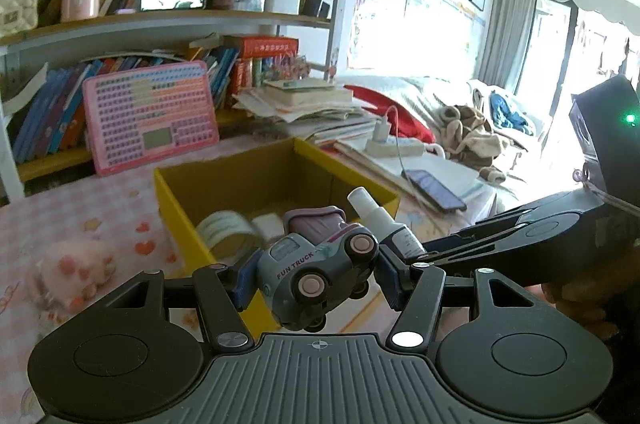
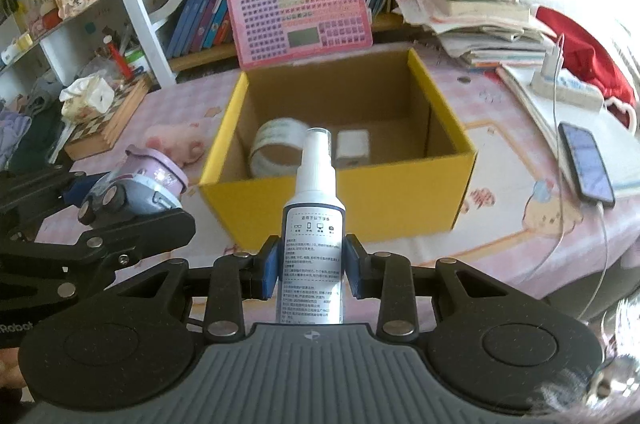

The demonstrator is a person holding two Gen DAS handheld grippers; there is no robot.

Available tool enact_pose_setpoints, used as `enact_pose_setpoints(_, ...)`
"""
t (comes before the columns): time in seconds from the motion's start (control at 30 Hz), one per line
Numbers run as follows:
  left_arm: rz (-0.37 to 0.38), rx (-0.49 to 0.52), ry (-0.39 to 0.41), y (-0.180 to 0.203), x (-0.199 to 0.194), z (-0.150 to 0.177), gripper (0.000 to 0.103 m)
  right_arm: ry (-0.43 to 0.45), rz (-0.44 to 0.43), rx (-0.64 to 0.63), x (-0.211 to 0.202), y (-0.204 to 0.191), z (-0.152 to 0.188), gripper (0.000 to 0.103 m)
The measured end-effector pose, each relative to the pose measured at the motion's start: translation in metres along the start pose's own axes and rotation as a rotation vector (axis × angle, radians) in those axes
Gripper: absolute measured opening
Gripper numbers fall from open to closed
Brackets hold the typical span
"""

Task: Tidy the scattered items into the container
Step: 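Carry the toy car and spray bottle with both tools over the yellow box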

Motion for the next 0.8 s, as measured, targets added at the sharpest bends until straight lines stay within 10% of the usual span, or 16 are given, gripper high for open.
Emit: enact_pose_setpoints(0.8,-0.202,-0.040,-0.026,-0.007,0.089,-0.073,0.059,0.124,-0.044,-0.189,0.046,0.061,-0.119,0.031)
Point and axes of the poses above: each gripper's, at about its wrist camera, not at the fingertips, and x roughly the way its jaws point, y to its right, z to its underside, the point moved 5 cm from there along x, roughly the way its jaws point, and after that the axes turned 12 degrees about -y, right-handed, at the moved point
